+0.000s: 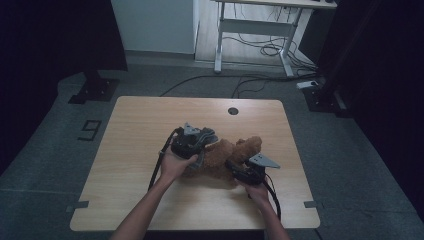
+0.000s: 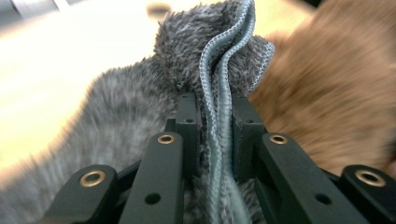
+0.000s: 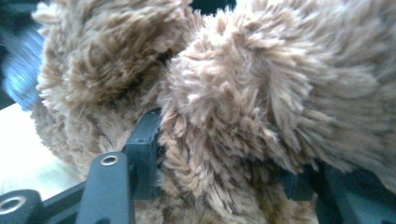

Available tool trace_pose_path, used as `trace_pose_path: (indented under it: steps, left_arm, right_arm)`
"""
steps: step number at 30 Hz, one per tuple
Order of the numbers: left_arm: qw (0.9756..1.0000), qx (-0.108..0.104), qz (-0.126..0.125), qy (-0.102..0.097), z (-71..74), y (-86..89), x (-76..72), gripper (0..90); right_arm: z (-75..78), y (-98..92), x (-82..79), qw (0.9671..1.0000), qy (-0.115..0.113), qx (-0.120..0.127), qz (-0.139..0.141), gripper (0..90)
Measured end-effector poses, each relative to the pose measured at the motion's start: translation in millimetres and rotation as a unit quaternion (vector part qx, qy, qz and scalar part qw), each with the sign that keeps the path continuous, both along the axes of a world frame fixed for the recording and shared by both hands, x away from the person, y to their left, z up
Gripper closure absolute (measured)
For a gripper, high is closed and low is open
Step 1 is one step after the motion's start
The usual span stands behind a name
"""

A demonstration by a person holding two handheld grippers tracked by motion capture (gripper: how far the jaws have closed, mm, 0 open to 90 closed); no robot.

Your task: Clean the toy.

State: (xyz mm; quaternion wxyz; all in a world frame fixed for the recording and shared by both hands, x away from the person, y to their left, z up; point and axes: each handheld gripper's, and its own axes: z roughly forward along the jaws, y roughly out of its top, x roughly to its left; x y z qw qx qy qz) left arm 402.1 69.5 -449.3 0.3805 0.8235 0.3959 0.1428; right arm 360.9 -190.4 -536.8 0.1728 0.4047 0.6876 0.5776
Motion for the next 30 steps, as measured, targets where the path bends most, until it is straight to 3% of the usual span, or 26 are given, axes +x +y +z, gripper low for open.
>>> trace_pose_path:
  steps: [3, 7, 12, 15, 18, 21, 23, 27, 30]
  left_arm:
    - [0.9998, -0.013, 0.003, -0.016, -8.9, 2.0, -5.9, 76.4]
    - [0.9992, 0.006, -0.005, -0.039, -11.6, 2.6, -21.2, 76.4]
    - [0.9988, -0.011, -0.008, -0.046, -16.8, 8.3, -33.1, 76.5]
    - [0.9986, -0.019, -0.012, -0.048, -18.7, 10.6, -39.0, 76.6]
    - [0.9987, -0.022, -0.015, -0.044, -19.0, 13.2, -44.5, 76.6]
    - [0.9986, -0.028, -0.018, -0.041, -18.6, 18.0, -54.6, 76.6]
    - [0.9983, -0.034, -0.02, -0.042, -19.5, 21.5, -62.1, 76.7]
    - [0.998, -0.04, -0.025, -0.042, -17.4, 25.8, -70.5, 76.5]
    - [0.9979, -0.048, -0.022, -0.038, -6.9, 26.0, -70.7, 76.1]
  right_arm:
    - [1.5, -5.8, -0.3, 0.9998, 0.012, 0.011, 0.011, 34.5]
    - [6.1, -17.2, -4.3, 0.9986, 0.032, 0.033, 0.025, 29.2]
    - [18.9, -42.1, -13.8, 0.9968, 0.033, 0.073, -0.007, 29.4]
    - [24.8, -53.4, -13.0, 0.9942, 0.029, 0.102, -0.014, 31.9]
    - [26.6, -52.6, -12.1, 0.9937, 0.024, 0.109, -0.004, 36.8]
    - [25.4, -49.9, -12.5, 0.994, 0.019, 0.108, 0.01, 51.9]
    - [24.4, -50.9, -13.8, 0.9934, 0.023, 0.11, 0.025, 57.3]
    - [21.5, -53.6, -16.7, 0.9933, 0.027, 0.103, 0.044, 60.7]
    - [19.6, -55.6, -18.2, 0.994, 0.033, 0.096, 0.043, 62.3]
